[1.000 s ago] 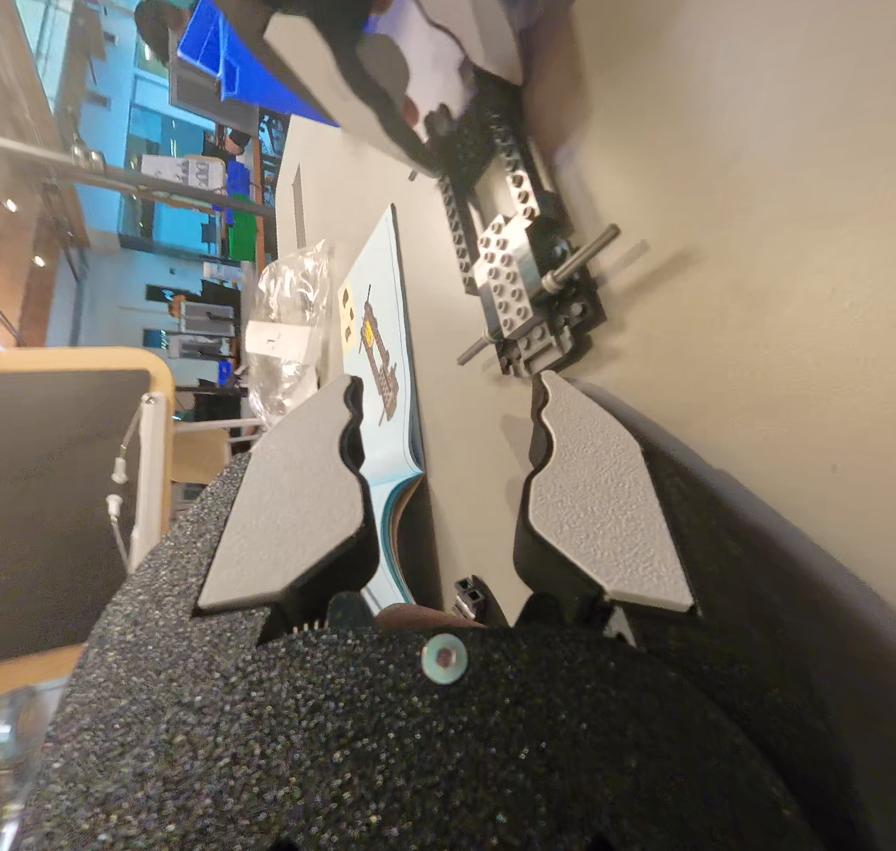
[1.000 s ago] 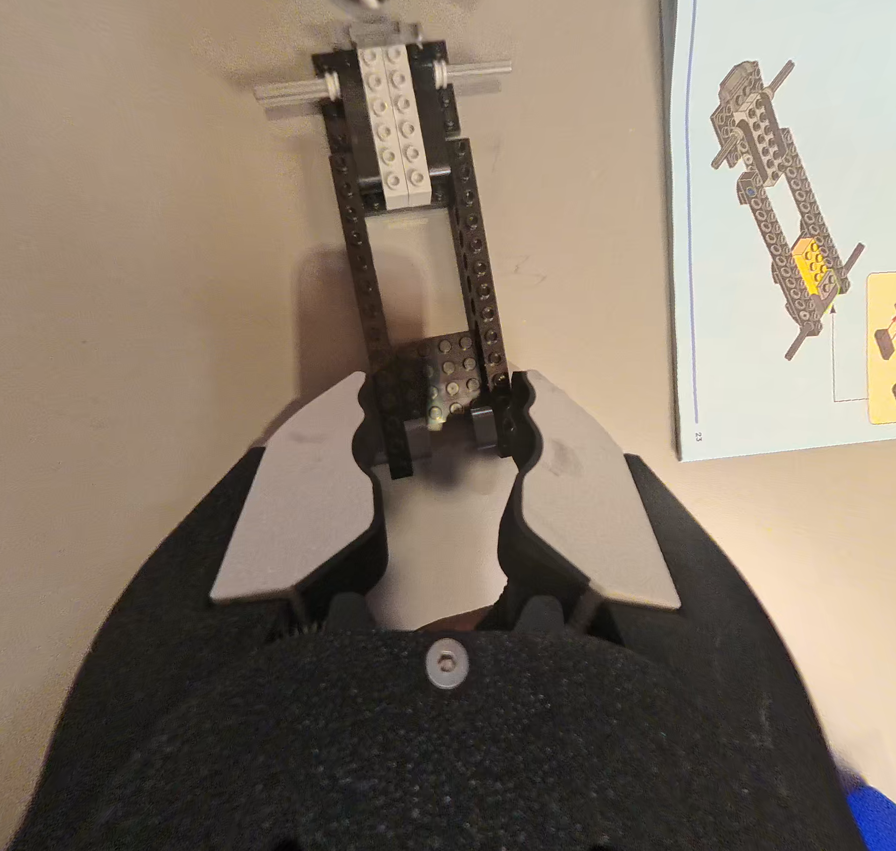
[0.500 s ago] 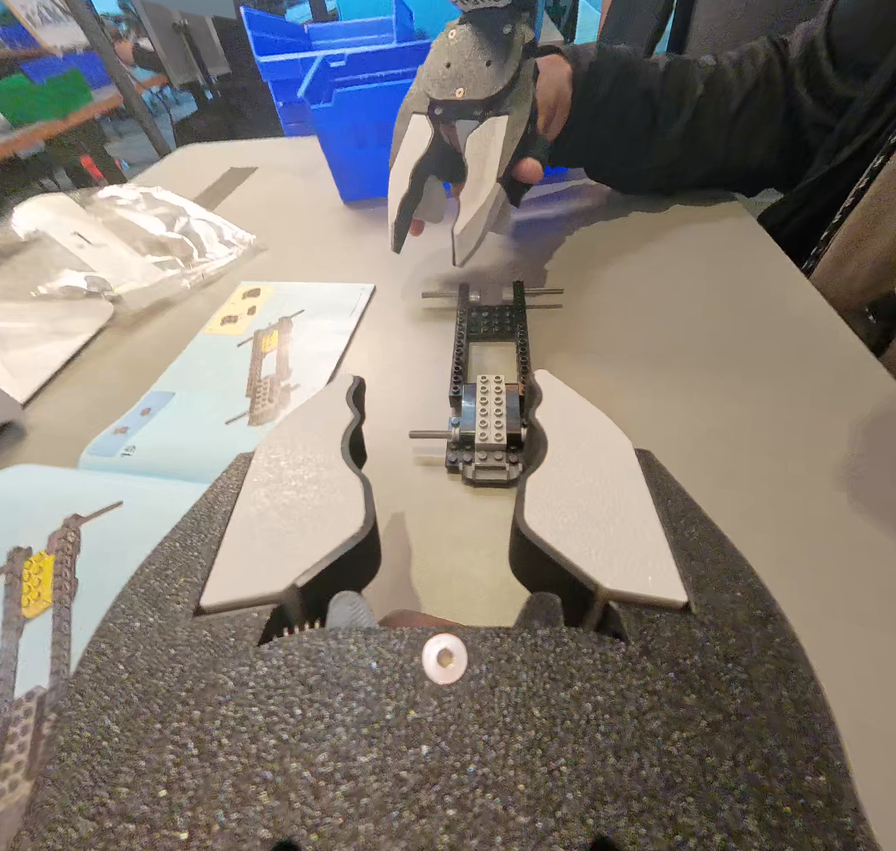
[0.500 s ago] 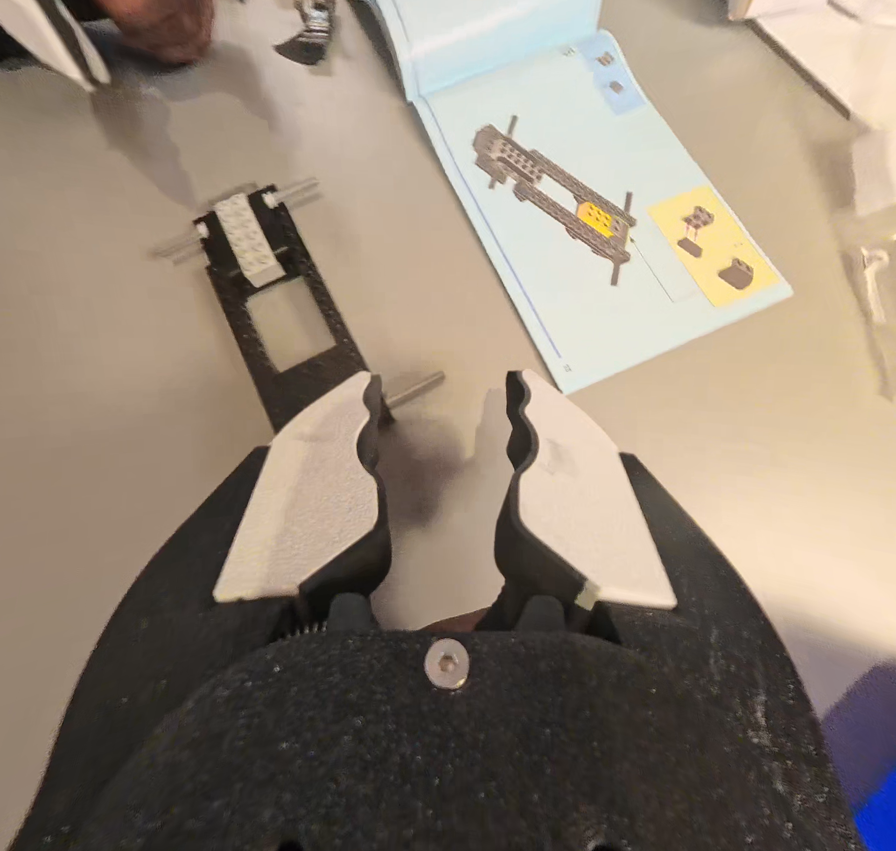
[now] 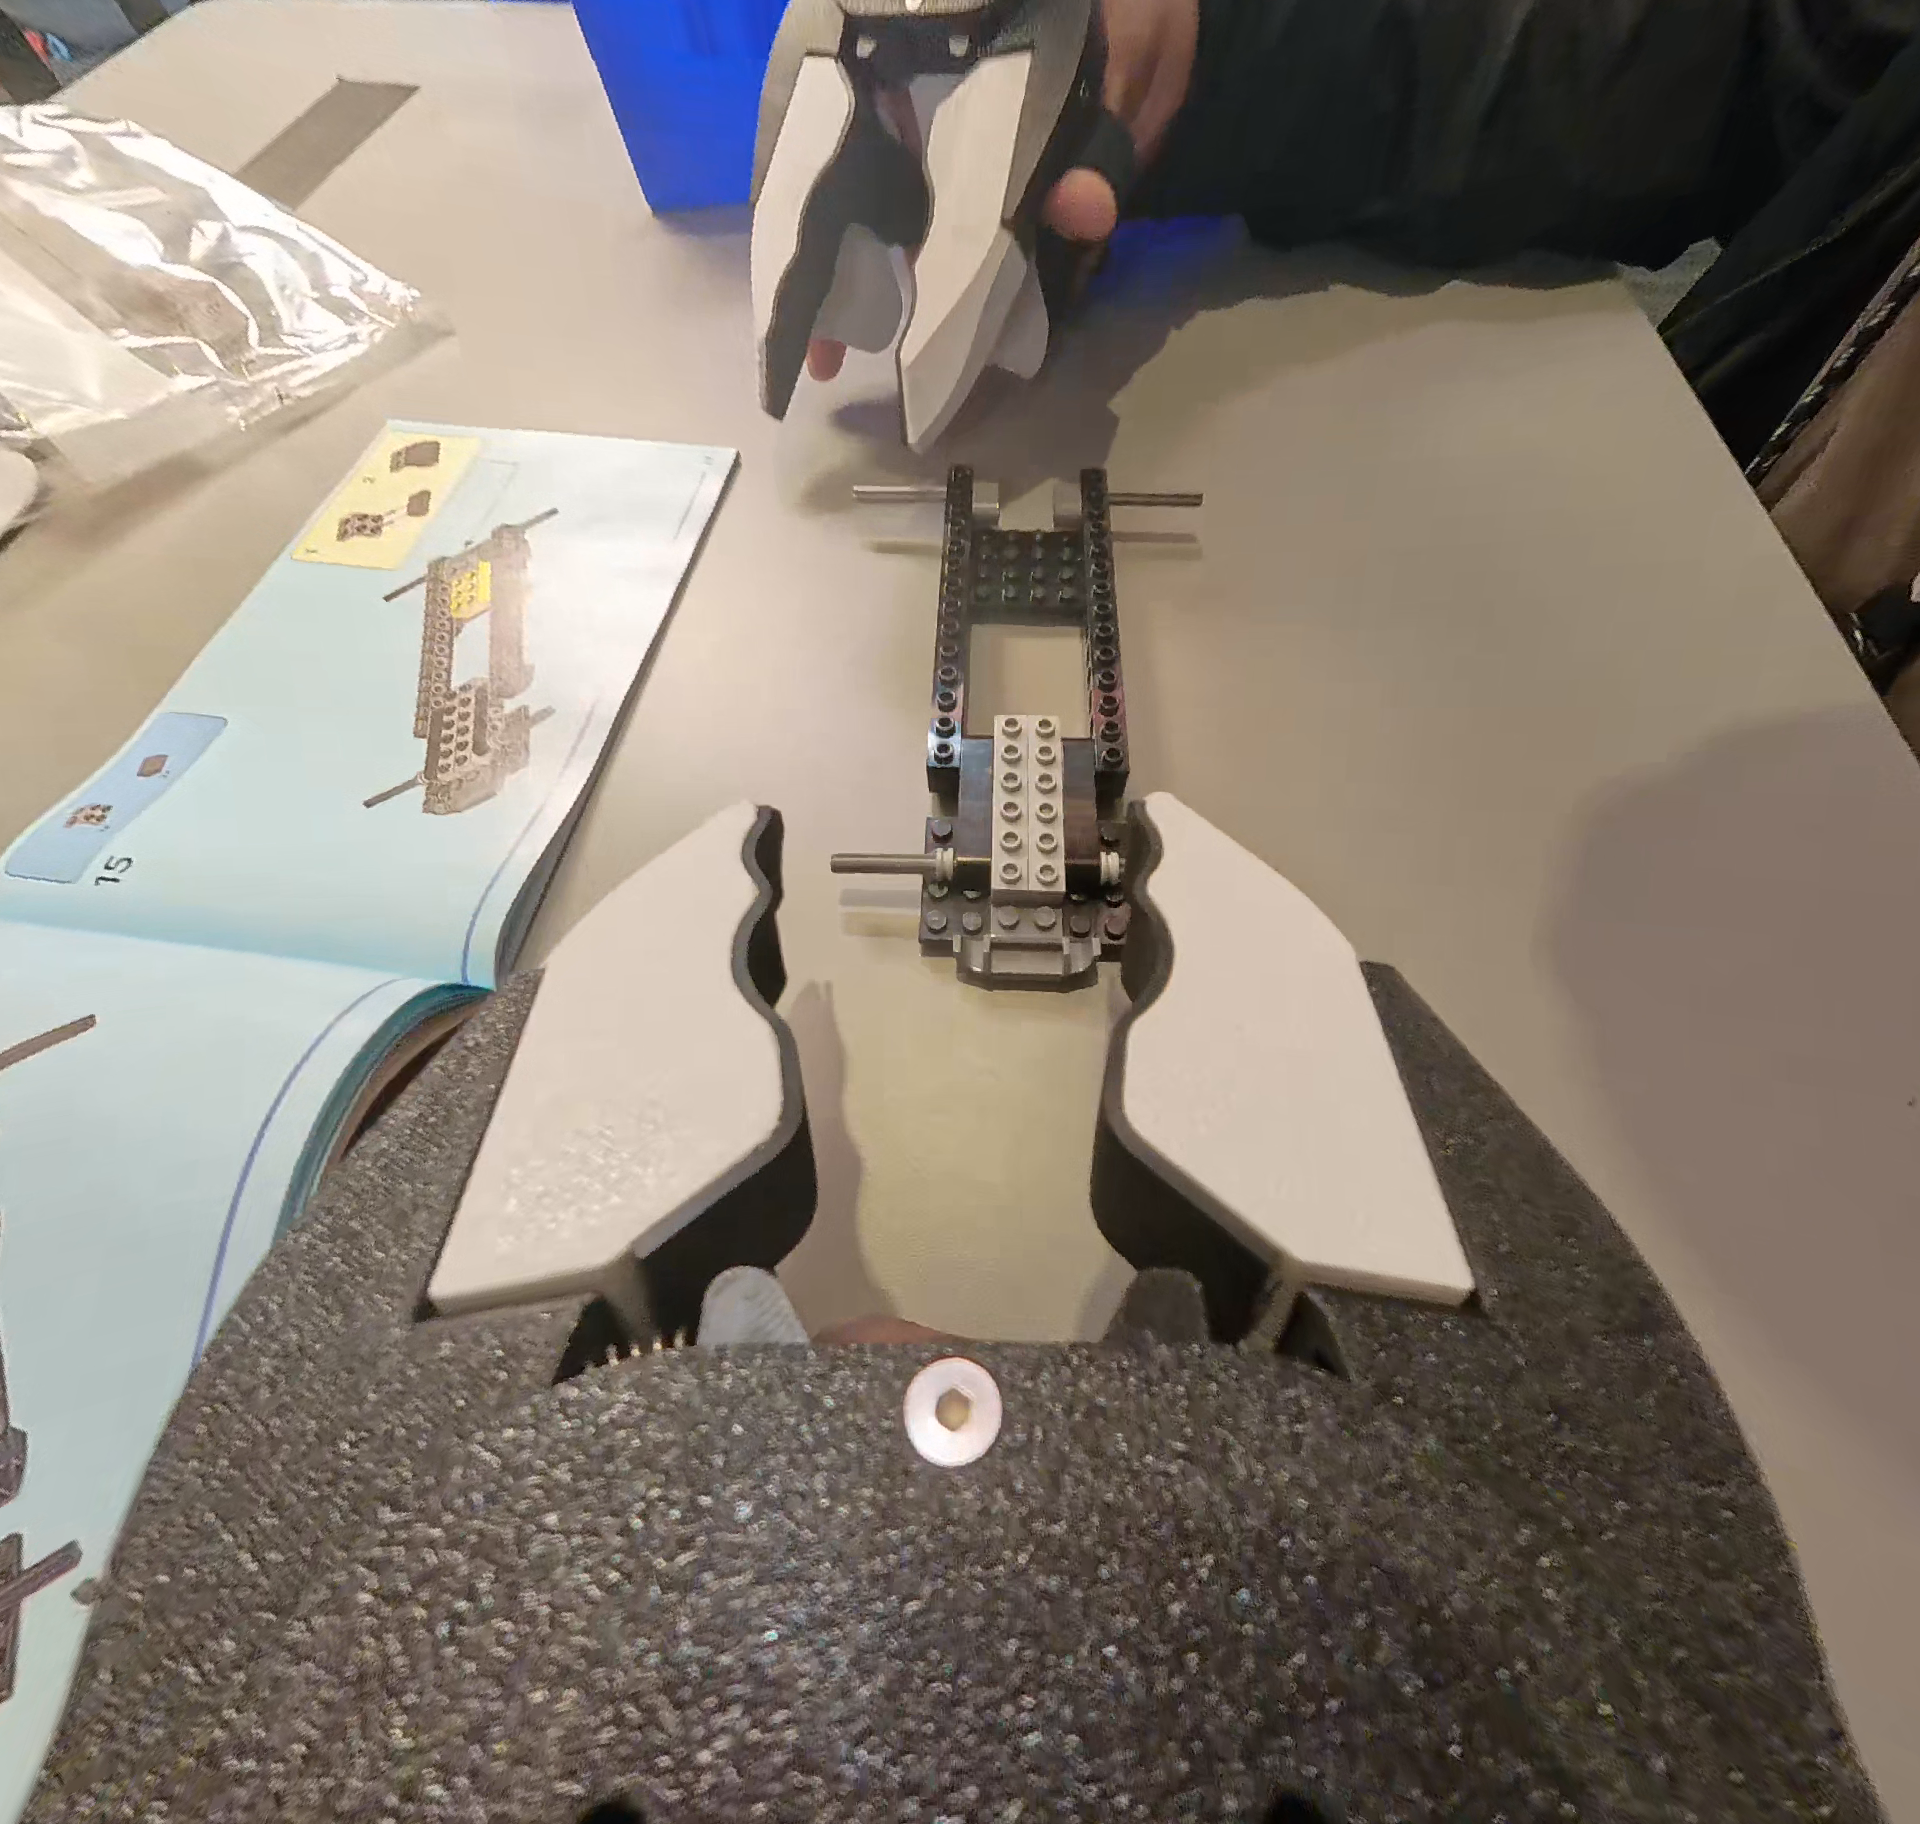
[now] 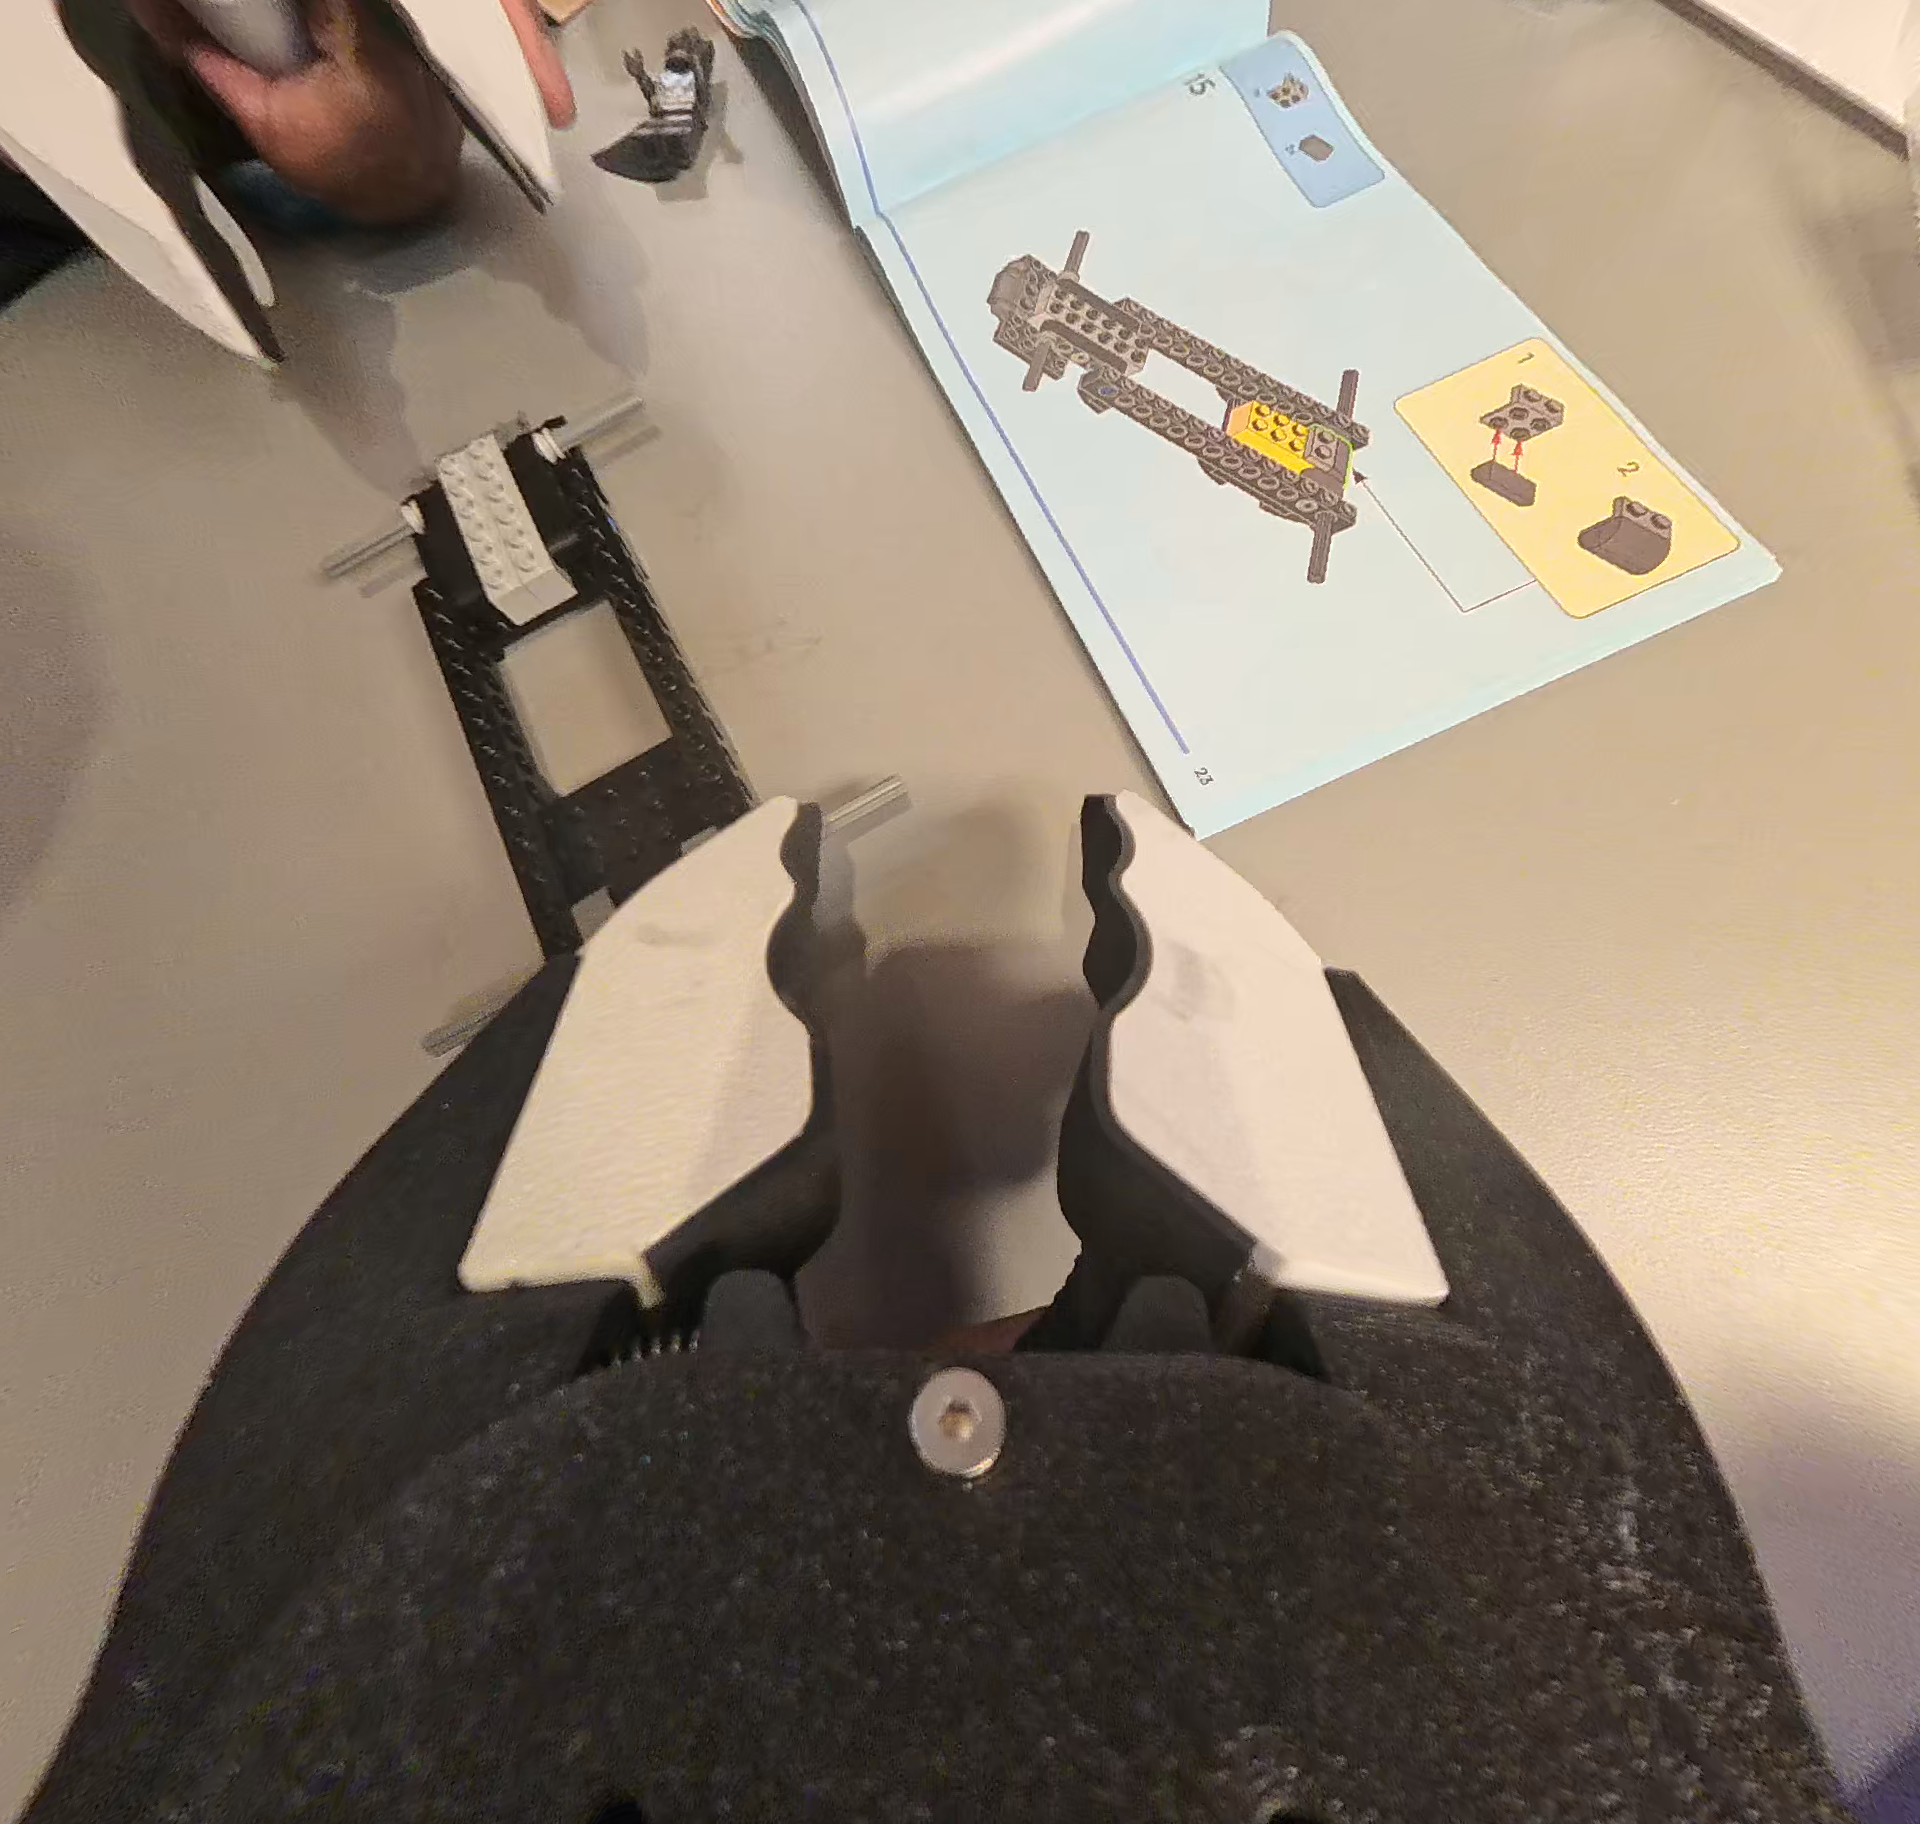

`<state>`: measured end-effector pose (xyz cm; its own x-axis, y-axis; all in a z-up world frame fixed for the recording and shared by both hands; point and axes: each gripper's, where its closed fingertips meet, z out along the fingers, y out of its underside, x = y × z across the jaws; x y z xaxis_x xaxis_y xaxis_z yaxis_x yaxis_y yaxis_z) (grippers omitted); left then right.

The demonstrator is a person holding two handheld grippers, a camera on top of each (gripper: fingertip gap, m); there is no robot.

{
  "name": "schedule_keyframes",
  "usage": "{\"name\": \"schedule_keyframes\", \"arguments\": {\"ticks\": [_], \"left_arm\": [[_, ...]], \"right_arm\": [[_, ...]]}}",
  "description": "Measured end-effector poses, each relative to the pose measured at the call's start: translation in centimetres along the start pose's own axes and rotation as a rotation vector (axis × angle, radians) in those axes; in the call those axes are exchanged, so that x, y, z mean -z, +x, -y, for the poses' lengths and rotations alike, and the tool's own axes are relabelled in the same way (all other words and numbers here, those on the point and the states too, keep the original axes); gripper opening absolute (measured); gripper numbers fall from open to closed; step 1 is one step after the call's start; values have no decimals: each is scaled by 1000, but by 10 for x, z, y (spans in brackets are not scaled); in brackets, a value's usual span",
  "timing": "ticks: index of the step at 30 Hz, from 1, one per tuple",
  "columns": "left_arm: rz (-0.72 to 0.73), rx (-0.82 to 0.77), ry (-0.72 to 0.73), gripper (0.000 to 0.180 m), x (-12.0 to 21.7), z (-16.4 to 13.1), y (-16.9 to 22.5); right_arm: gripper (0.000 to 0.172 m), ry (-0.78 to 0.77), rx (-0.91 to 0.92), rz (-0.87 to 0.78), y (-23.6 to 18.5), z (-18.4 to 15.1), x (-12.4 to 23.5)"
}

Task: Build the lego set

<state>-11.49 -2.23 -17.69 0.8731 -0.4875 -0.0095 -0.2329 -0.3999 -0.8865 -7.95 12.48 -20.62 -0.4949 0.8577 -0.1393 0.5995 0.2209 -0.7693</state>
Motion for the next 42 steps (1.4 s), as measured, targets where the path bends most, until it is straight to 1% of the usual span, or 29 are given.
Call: {"name": "schedule_keyframes", "arguments": {"ticks": [4, 8, 14, 16, 19, 23, 31, 42], "left_arm": [[-3, 19, -48, 63, -3, -7, 0], [14, 22, -59, 63, -4, -8, -2], [24, 1, -84, 63, -7, -11, -1], [25, -6, -95, 63, -8, -13, 0], [27, -21, -113, 63, -9, -15, 1], [30, -32, -131, 63, -11, -17, 2], [30, -34, -141, 63, -11, -19, 2], [27, -55, -152, 63, -12, -20, 4]], "right_arm": [[50, 20, 14, 54, -7, 2, 2], [53, 34, 67, 113, -20, 4, 2], [55, 39, 109, 146, -31, 6, 0], [52, 52, 78, 130, -26, 8, 1], [49, 101, -35, 79, -8, 15, 3], [47, 139, -113, 103, -2, 18, 7], [47, 108, -81, 99, -6, 15, 4], [46, 100, -91, 104, -6, 14, 3]]}}
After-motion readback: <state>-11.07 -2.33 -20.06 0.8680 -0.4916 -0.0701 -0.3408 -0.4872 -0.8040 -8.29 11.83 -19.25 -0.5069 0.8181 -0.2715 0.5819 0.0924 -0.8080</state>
